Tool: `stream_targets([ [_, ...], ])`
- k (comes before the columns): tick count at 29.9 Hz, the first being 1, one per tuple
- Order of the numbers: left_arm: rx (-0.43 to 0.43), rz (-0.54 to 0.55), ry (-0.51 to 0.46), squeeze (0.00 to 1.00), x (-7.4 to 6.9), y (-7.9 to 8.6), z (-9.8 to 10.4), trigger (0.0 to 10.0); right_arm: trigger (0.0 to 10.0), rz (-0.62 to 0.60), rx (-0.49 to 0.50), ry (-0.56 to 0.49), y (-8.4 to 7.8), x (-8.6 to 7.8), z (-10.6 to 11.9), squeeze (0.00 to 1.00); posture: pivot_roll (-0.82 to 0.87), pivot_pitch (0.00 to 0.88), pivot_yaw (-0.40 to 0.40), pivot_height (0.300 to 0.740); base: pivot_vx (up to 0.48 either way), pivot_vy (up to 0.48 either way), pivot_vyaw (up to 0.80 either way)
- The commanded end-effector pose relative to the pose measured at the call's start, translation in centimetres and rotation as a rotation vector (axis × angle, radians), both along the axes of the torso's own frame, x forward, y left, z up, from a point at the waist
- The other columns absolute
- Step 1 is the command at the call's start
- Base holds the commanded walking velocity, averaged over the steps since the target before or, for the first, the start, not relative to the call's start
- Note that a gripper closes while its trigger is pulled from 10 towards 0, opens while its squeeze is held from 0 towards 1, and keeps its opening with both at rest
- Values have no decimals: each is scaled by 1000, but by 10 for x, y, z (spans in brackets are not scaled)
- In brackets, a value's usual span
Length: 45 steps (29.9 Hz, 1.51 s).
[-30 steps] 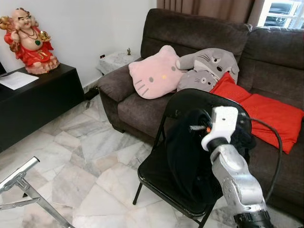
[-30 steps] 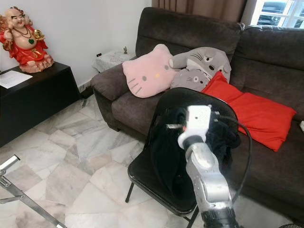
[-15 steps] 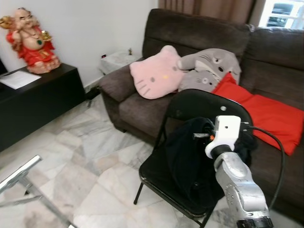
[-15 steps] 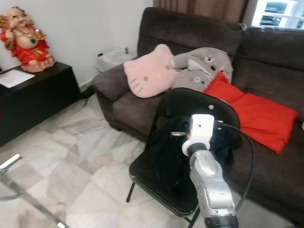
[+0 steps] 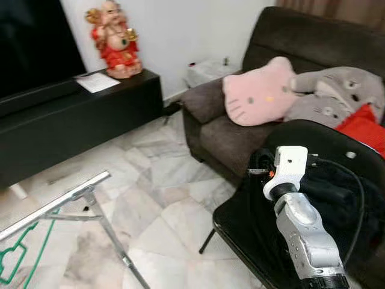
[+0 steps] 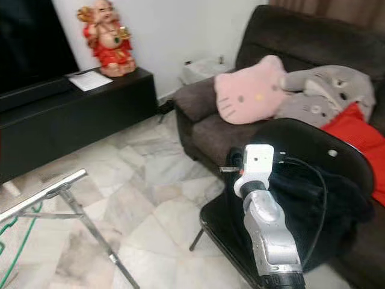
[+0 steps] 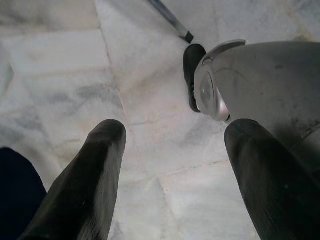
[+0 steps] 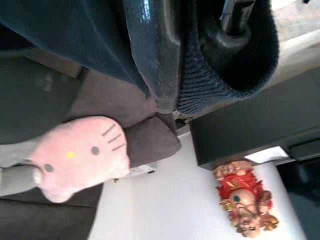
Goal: Hang hanger
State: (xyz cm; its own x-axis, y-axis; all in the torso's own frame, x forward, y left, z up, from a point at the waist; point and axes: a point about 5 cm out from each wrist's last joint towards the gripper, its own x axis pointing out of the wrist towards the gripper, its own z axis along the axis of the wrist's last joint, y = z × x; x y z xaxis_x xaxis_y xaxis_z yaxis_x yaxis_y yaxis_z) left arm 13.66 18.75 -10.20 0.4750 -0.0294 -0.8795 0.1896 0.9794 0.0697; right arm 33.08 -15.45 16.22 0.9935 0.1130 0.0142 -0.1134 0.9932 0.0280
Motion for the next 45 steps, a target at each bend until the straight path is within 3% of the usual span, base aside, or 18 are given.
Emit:
stream_targets([
  [1, 19, -9, 20, 0, -3, 3, -1, 10000, 10000, 13, 2, -22, 2, 3, 5, 0, -44, 26, 47, 740, 0, 0, 800],
  [20, 20, -9, 19, 0, -2, 3, -1, 10000, 10000, 156, -19, -27, 13, 0, 5, 0, -42, 30, 45, 740, 0, 0, 800],
  [34, 21, 3, 16, 0, -2, 2, -1, 10000, 10000, 140, -23, 15, 6, 1, -7, 0, -25, 26, 33, 740, 0, 0, 782],
  [45, 21, 6, 18, 0, -4, 1, -1, 10000, 10000, 95, -26, 88, -2, 4, -22, 0, -21, 12, 28, 740, 0, 0, 86],
])
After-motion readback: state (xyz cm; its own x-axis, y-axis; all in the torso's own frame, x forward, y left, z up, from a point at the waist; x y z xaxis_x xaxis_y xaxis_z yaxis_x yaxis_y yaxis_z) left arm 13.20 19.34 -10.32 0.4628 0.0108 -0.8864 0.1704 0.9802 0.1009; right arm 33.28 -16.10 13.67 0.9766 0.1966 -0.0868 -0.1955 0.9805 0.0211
